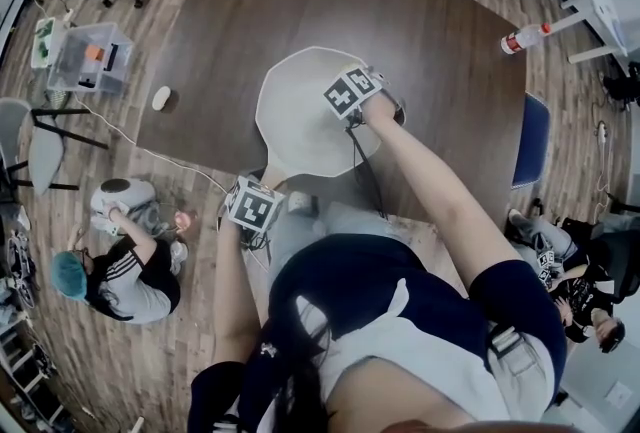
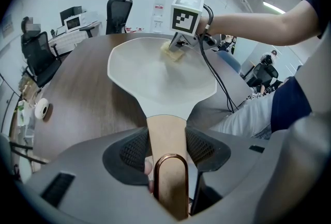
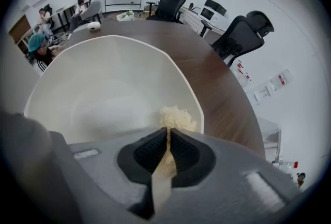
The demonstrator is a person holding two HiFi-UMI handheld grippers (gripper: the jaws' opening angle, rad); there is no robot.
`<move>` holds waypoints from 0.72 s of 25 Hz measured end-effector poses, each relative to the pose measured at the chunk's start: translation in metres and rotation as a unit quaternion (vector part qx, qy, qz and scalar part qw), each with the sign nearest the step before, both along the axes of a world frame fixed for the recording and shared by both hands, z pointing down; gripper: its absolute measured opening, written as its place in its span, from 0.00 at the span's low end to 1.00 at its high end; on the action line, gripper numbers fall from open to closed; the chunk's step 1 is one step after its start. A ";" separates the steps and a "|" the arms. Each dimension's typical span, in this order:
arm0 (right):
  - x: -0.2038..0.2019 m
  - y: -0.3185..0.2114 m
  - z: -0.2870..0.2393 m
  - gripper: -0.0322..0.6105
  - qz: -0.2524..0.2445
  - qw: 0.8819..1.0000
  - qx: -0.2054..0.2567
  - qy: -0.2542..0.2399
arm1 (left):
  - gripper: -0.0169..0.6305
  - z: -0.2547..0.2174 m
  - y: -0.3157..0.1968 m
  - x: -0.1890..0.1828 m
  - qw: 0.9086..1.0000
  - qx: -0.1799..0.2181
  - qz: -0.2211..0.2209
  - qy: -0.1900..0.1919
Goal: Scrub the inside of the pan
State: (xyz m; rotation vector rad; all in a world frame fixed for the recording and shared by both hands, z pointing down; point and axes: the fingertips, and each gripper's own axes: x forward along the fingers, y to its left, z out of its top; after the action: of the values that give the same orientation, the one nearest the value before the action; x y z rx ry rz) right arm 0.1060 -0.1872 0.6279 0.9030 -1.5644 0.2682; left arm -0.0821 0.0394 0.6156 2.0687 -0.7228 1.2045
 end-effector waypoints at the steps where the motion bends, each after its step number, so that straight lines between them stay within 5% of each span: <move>1: 0.001 0.002 0.001 0.08 -0.008 1.000 -0.010 0.009 | 0.37 0.000 0.000 0.000 1.000 0.000 -0.001 0.000; 10: 0.016 0.037 0.015 0.08 -0.071 0.985 -0.137 0.081 | 0.37 -0.002 0.000 0.004 1.000 0.001 -0.013 0.008; 18: 0.024 0.065 0.021 0.08 -0.058 0.972 -0.216 0.068 | 0.37 -0.001 -0.001 0.003 1.000 0.011 -0.020 0.009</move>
State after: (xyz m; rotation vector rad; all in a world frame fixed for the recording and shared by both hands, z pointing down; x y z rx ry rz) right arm 0.1296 -0.1226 0.6493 0.4773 -1.3535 0.4330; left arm -0.0792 0.0382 0.6151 2.0708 -0.7690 1.1599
